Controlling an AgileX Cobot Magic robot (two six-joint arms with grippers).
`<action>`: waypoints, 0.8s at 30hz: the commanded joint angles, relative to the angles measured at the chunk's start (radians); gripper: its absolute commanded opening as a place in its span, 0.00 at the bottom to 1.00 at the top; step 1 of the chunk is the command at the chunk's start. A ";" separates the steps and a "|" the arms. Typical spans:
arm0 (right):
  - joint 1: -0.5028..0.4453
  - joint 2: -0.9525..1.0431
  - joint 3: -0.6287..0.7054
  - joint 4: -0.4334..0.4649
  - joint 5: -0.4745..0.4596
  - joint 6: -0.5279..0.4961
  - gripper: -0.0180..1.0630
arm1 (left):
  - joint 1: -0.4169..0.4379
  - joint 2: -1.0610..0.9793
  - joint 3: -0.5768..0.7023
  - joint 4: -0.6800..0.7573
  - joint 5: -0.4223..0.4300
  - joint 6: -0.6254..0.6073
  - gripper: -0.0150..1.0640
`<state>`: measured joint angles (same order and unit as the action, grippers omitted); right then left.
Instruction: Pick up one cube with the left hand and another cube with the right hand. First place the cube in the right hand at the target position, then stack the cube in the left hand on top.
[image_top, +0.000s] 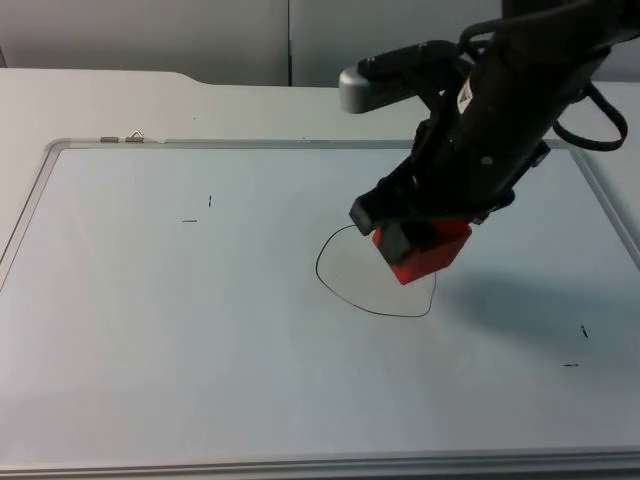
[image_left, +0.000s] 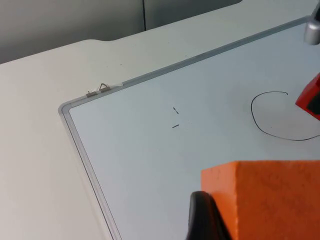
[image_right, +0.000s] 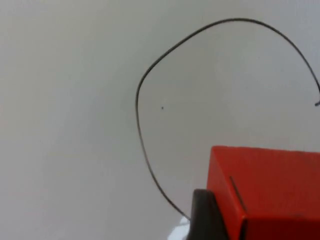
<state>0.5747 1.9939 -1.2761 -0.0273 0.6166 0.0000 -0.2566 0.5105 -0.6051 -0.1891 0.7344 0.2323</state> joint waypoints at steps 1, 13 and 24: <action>0.004 0.029 -0.034 -0.003 0.009 0.000 0.01 | -0.008 -0.005 0.003 -0.008 -0.020 -0.003 0.01; 0.006 0.096 -0.044 -0.005 -0.041 0.000 0.01 | -0.008 -0.021 0.026 -0.024 -0.033 -0.003 0.01; 0.006 0.116 -0.044 -0.003 -0.099 0.000 0.01 | -0.008 -0.035 0.026 -0.021 -0.033 -0.003 0.01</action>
<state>0.5753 2.1042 -1.3093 -0.0293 0.5308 0.0000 -0.2566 0.4815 -0.5805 -0.2020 0.7205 0.2323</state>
